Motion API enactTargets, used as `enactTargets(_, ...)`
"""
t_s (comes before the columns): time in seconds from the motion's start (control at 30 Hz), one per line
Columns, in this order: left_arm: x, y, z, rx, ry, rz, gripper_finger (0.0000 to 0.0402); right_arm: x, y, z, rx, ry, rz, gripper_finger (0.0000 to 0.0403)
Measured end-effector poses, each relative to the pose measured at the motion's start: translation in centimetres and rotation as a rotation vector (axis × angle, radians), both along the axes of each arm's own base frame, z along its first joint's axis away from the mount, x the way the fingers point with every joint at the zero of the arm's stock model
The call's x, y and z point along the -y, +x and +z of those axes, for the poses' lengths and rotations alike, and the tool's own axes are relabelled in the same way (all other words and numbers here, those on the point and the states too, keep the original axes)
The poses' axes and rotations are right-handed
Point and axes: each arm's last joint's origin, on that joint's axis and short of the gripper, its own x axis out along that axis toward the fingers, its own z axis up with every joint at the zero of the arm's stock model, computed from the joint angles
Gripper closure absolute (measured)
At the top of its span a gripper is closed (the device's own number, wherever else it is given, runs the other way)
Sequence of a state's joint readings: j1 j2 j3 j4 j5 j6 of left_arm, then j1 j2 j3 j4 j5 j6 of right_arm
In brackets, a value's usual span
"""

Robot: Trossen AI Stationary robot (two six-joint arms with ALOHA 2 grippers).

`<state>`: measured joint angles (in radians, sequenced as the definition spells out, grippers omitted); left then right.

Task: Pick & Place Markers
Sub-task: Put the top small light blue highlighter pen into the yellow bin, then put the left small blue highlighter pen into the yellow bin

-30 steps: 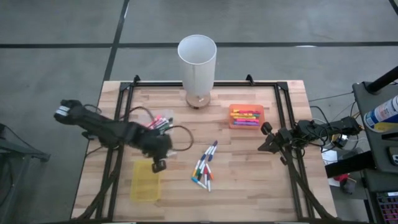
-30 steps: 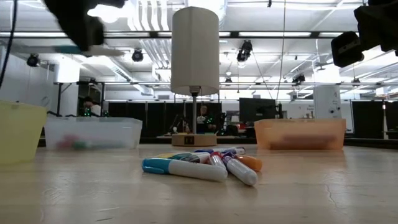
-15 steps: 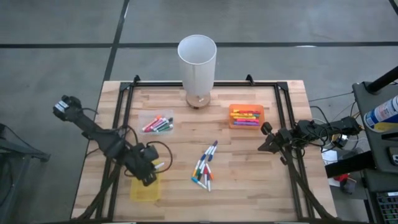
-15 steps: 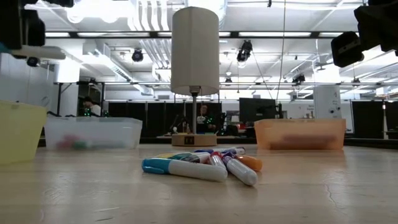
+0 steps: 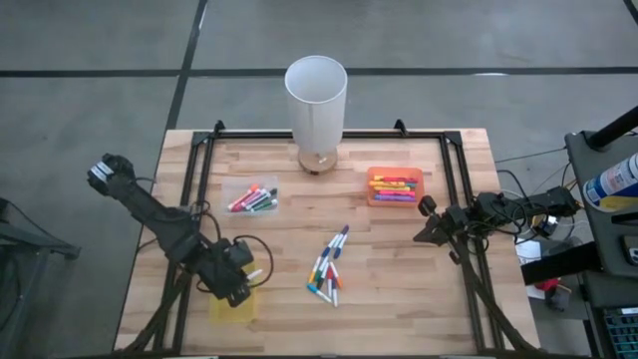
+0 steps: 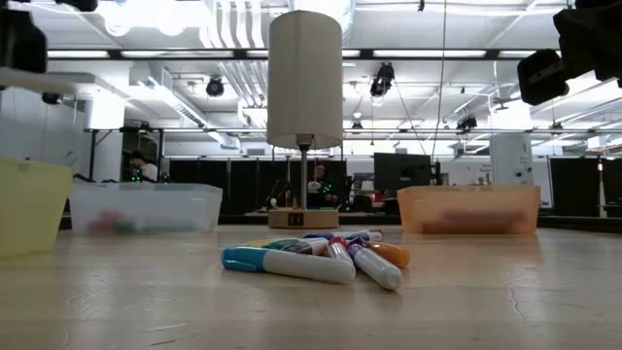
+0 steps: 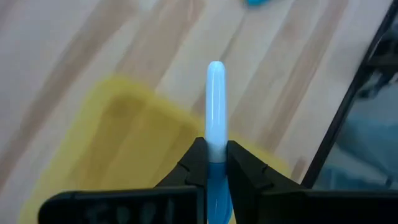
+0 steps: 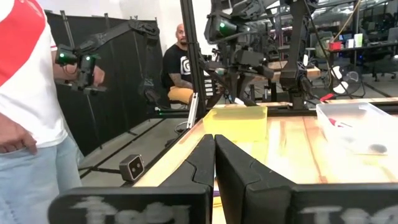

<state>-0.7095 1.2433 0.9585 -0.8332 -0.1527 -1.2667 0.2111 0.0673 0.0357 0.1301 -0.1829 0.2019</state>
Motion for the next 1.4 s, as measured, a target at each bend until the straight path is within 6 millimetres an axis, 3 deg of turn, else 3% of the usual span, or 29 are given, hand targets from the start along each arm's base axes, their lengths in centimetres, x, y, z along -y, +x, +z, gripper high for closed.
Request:
enactTargets(0.4, 0.0, -2.1, -4.0, -0.149, 0.055, -0.043, 0.037, 0.0, 0.0, 0.0, 0.0, 0.0, 0.0, 0.0394)
enactTargets(0.67, -0.2, -2.6, -6.6, -0.179, -0.04, -0.003, 0.0356, 0.0, 0.0, 0.0, 0.0, 0.0, 0.0, 0.0394)
enactTargets(1.17, -0.4, -2.6, -6.6, -0.174, -0.039, 0.025, 0.0299, 0.0, 0.0, 0.0, 0.0, 0.0, 0.0, 0.0394)
enactTargets(1.4, -0.6, -0.7, -3.4, -0.042, -0.064, 0.019, 0.0299, 0.0, 0.0, 0.0, 0.0, 0.0, 0.0, 0.0394)
